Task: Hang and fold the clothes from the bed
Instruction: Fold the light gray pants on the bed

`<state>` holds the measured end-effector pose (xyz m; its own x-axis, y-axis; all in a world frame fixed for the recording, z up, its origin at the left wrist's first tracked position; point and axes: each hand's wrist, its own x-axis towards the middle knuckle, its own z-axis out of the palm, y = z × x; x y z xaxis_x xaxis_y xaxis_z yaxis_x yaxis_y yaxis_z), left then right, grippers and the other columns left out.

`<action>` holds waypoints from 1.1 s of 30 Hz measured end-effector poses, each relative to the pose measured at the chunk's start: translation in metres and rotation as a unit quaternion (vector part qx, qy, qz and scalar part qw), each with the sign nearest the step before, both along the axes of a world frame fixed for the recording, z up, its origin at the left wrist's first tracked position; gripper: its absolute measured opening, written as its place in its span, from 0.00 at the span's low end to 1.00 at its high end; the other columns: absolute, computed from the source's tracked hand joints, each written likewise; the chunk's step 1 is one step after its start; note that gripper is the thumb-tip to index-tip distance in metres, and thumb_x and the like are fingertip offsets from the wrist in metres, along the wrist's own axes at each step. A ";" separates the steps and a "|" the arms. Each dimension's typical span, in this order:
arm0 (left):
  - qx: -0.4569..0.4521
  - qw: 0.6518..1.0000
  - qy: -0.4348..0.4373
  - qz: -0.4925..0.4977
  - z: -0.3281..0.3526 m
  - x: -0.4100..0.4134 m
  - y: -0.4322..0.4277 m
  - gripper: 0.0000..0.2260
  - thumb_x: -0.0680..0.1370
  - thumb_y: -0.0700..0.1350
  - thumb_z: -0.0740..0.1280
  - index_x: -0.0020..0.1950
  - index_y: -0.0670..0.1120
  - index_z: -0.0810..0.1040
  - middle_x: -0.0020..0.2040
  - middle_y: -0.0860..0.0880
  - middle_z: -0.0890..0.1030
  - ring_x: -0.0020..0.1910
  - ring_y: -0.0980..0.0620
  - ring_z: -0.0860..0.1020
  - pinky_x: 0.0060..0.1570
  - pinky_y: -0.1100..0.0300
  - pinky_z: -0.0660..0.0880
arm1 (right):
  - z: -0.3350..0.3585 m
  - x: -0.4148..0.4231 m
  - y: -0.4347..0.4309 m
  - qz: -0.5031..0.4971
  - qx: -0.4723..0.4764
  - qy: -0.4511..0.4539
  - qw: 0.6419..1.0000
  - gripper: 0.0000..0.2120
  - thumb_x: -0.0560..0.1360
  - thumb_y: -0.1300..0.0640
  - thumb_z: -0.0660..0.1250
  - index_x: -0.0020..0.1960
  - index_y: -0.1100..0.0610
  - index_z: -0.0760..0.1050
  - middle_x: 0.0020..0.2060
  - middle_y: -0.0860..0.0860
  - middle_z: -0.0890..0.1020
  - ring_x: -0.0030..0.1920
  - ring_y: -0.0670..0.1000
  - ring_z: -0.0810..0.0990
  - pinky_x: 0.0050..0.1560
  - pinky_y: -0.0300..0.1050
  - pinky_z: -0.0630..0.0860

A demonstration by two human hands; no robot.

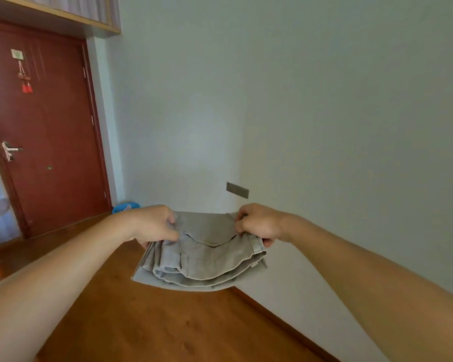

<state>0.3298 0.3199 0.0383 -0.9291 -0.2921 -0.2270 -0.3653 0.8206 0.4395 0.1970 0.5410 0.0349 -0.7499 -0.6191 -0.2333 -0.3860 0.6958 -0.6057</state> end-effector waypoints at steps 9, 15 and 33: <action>0.030 0.994 0.023 0.102 0.012 -0.108 -0.090 0.12 0.76 0.47 0.71 0.58 0.48 0.76 0.51 0.44 0.80 0.45 0.47 0.84 0.37 0.56 0.83 | 0.023 -0.138 -0.109 0.089 -0.014 0.008 0.996 0.13 0.75 0.58 0.64 0.58 0.58 0.75 0.42 0.58 0.77 0.40 0.56 0.72 0.30 0.44 0.69; 0.027 0.985 0.027 0.170 0.004 -0.174 -0.166 0.10 0.77 0.47 0.71 0.56 0.46 0.79 0.51 0.44 0.82 0.45 0.46 0.85 0.38 0.53 0.84 | 0.012 -0.233 -0.211 0.156 -0.025 -0.018 0.987 0.11 0.74 0.61 0.63 0.55 0.62 0.74 0.41 0.56 0.69 0.32 0.52 0.64 0.27 0.42 0.62; -0.035 0.908 0.009 0.418 -0.015 -0.252 -0.477 0.14 0.78 0.50 0.68 0.60 0.45 0.77 0.52 0.46 0.78 0.48 0.46 0.81 0.41 0.56 0.81 | -0.009 -0.380 -0.652 0.439 -0.054 0.002 0.897 0.12 0.74 0.58 0.65 0.56 0.61 0.76 0.42 0.53 0.76 0.39 0.51 0.73 0.38 0.46 0.68</action>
